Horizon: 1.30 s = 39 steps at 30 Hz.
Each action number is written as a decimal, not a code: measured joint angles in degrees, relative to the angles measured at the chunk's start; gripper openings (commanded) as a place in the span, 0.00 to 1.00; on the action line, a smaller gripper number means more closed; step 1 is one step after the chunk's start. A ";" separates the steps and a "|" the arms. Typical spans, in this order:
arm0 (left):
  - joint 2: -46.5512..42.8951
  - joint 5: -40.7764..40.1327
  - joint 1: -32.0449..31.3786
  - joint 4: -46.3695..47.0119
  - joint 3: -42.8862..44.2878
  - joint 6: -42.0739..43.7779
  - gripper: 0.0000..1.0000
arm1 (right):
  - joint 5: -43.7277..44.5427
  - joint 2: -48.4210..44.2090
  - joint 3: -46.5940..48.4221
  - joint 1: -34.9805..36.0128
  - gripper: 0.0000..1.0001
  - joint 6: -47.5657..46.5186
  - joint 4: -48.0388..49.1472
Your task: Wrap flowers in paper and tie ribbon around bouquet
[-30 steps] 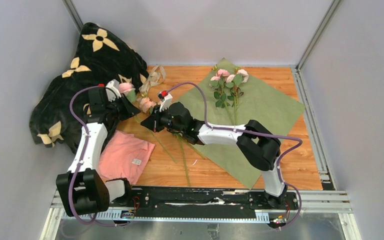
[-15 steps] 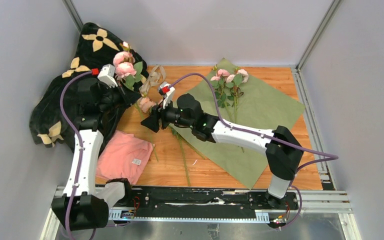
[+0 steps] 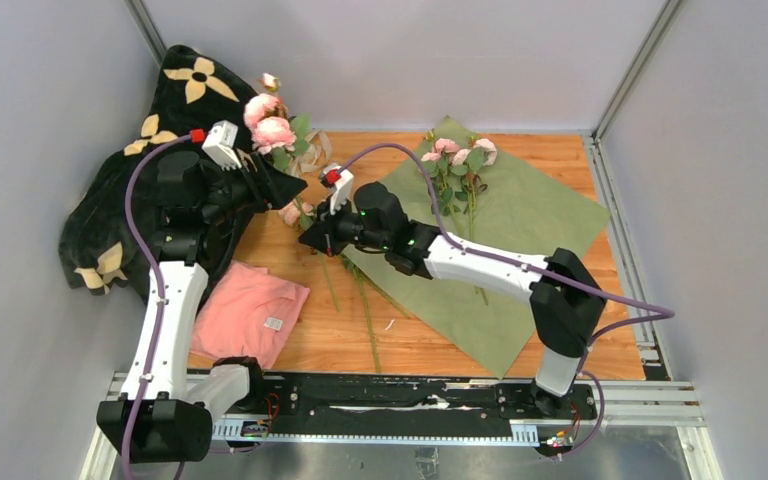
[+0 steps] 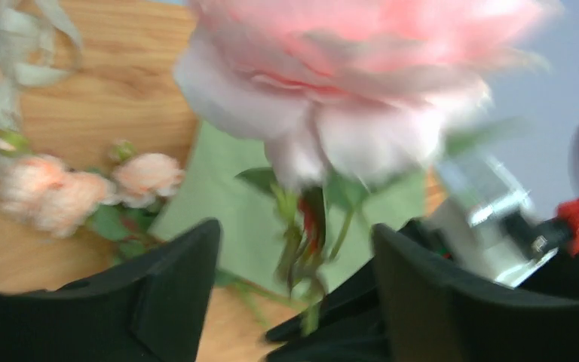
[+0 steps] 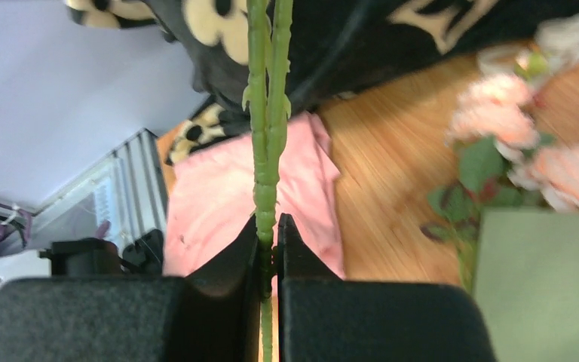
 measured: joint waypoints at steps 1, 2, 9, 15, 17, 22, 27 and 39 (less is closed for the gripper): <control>0.11 -0.63 0.00 -0.13 0.02 0.66 0.93 | 0.31 -0.83 -1.03 -0.61 0.00 0.20 -0.63; 0.35 -1.44 0.00 -0.59 0.28 1.49 0.95 | 0.63 -2.23 -2.80 -1.70 0.00 0.42 -1.95; 5.90 -10.27 0.00 -3.52 1.88 7.82 0.99 | 5.20 -13.53 -10.08 -20.46 0.00 -2.58 -17.62; 10.54 -15.91 0.00 -5.40 -1.03 11.26 1.00 | 9.94 -8.92 -5.07 -35.43 0.00 -10.62 -29.86; 11.56 -16.98 0.02 -5.70 -1.62 11.96 1.00 | 10.51 -4.92 -2.51 -37.24 0.07 -12.79 -32.17; 12.46 -18.51 0.24 -5.70 -2.71 13.22 1.00 | 14.99 5.88 5.49 -38.03 0.51 -17.27 -39.06; 12.31 -18.97 0.55 -5.55 -3.30 13.79 1.00 | 20.28 12.17 14.01 -37.44 0.53 -18.45 -48.00; 8.87 -20.35 0.87 -4.57 -4.90 14.67 1.00 | 24.13 -2.91 2.60 -3.93 0.65 -8.85 -42.95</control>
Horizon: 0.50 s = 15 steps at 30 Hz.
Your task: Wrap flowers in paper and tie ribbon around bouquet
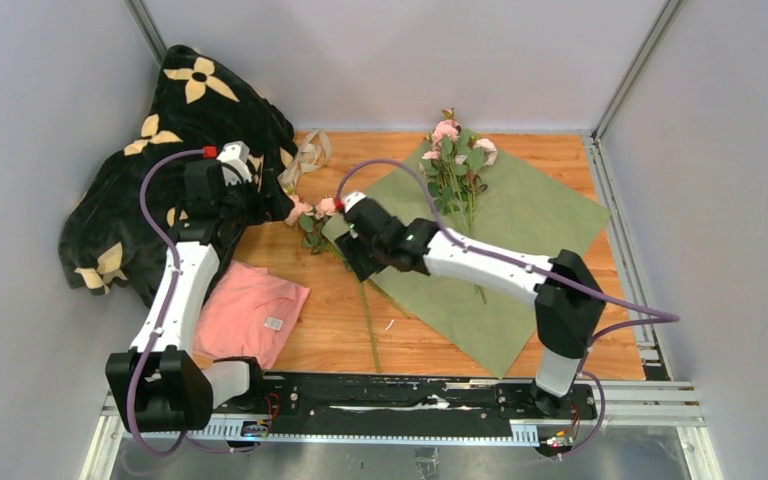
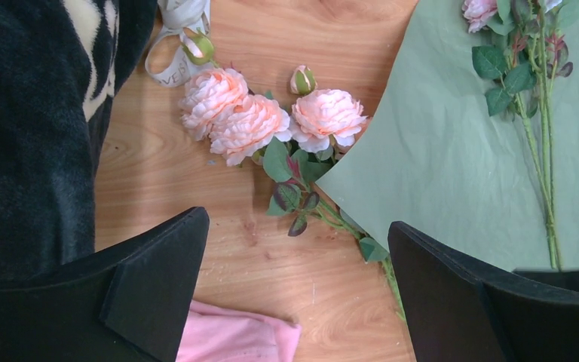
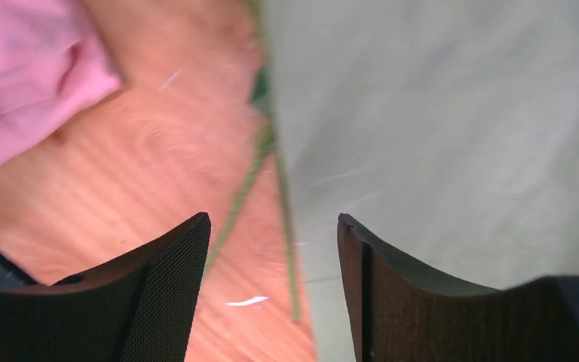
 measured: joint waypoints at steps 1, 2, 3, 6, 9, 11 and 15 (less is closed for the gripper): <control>-0.50 0.00 0.07 0.11 -0.22 0.00 1.00 | -0.52 0.92 0.00 2.27 0.61 1.07 0.22; -0.90 -0.02 0.07 0.24 -0.39 0.02 1.00 | -0.92 2.19 0.00 4.07 0.55 2.16 0.39; -1.29 0.00 0.07 0.28 -0.57 0.00 1.00 | -1.38 3.93 -0.02 5.46 0.50 3.43 0.48; -2.23 0.02 0.17 0.48 -0.92 0.00 1.00 | -2.36 7.82 -0.20 6.45 0.41 5.33 0.48; -2.95 0.07 0.28 0.81 -1.05 0.00 1.00 | -3.26 10.93 -1.14 6.58 0.40 7.45 0.37; -3.23 0.07 0.37 1.11 -1.25 0.00 1.00 | -3.43 12.17 -1.22 6.60 0.40 8.15 0.35; -3.34 0.11 0.37 1.20 -1.55 0.00 1.00 | -3.50 14.12 -1.16 6.78 0.40 8.92 0.46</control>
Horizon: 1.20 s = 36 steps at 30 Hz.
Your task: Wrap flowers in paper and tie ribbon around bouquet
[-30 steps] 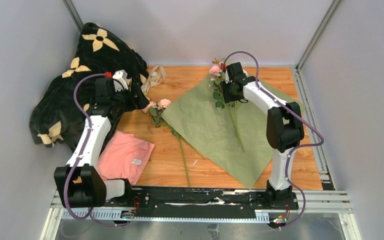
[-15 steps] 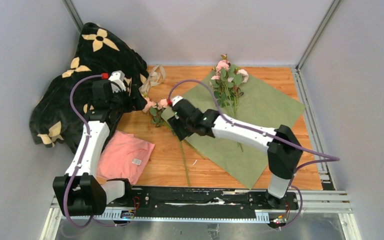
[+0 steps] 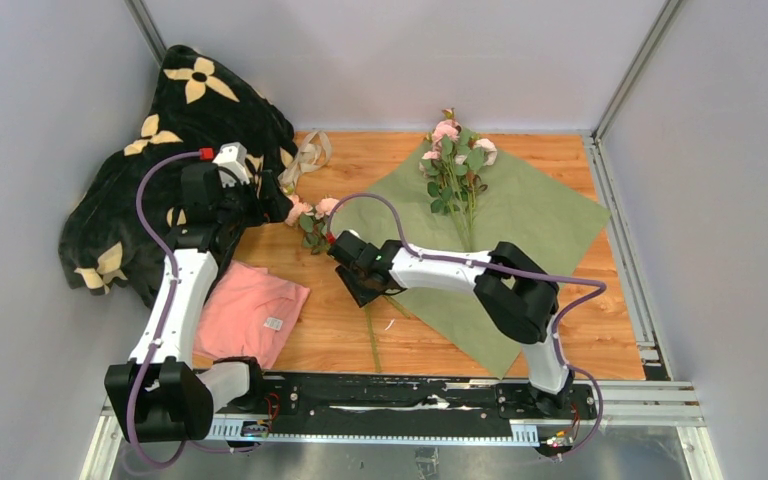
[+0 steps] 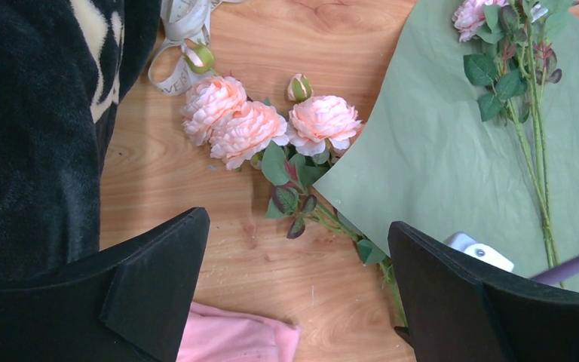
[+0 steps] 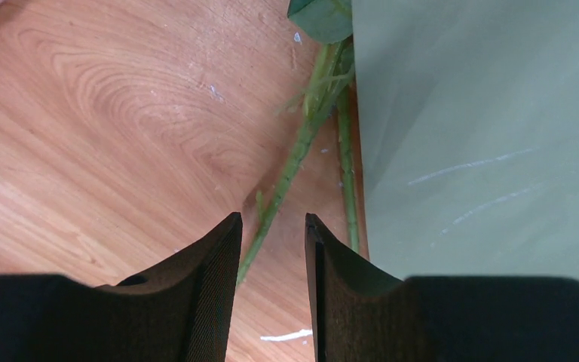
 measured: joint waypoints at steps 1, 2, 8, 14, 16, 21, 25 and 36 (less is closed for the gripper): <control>0.00 0.04 0.00 0.00 -0.09 -0.02 1.00 | -0.04 0.72 0.15 0.02 0.40 0.22 0.07; 0.00 0.09 0.00 0.00 -0.11 0.00 1.00 | -0.17 1.55 0.42 0.04 0.40 0.39 0.11; 0.00 0.13 0.00 0.24 -0.15 0.00 1.00 | 0.11 4.46 3.56 0.20 0.00 1.01 1.16; 0.02 0.15 0.00 0.35 -0.20 0.00 1.00 | -5.03 5.75 5.07 0.46 0.00 -1.44 4.02; 0.02 0.13 0.02 0.35 -0.20 0.00 1.00 | -8.46 5.75 5.03 0.92 0.00 -3.13 5.07; 0.02 -0.02 0.52 0.22 -0.15 0.74 1.00 | -18.56 4.90 5.01 1.14 0.00 -3.21 10.62; -0.90 -1.22 2.23 -0.83 1.20 2.23 1.00 | -23.10 1.29 4.09 -0.31 0.00 -0.70 15.56; -3.80 -2.01 3.06 -1.90 4.24 3.78 1.00 | -22.91 -16.83 -9.05 -9.70 0.00 6.38 28.04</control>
